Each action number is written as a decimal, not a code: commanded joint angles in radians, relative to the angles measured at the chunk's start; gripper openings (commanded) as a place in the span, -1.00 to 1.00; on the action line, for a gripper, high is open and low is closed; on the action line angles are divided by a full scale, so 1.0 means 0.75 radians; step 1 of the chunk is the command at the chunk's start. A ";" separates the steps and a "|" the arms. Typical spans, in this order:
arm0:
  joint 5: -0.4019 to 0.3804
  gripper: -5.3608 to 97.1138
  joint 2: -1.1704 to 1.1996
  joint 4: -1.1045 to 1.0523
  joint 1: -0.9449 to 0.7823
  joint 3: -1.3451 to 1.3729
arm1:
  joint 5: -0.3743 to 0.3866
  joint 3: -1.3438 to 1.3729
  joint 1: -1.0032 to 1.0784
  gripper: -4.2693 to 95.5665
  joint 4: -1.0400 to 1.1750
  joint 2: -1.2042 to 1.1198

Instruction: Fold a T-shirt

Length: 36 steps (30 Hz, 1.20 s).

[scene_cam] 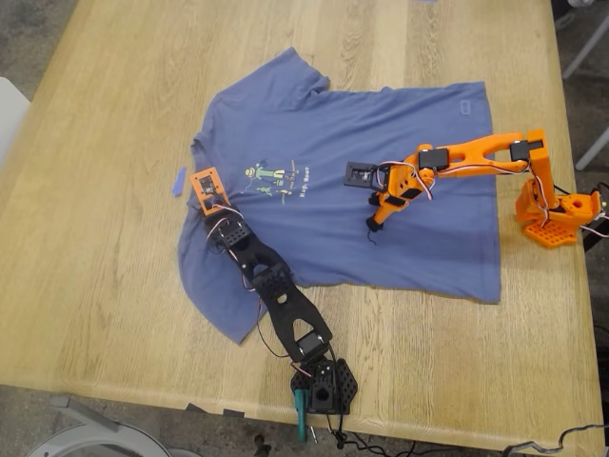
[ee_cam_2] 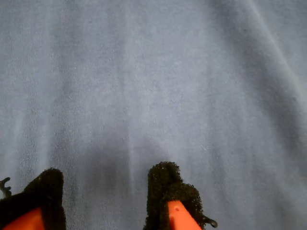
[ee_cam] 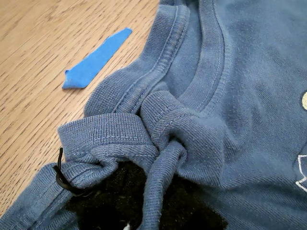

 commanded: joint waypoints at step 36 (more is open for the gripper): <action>-0.016 -0.89 0.147 0.055 0.010 0.063 | 0.205 0.397 -0.078 -0.26 -0.556 0.000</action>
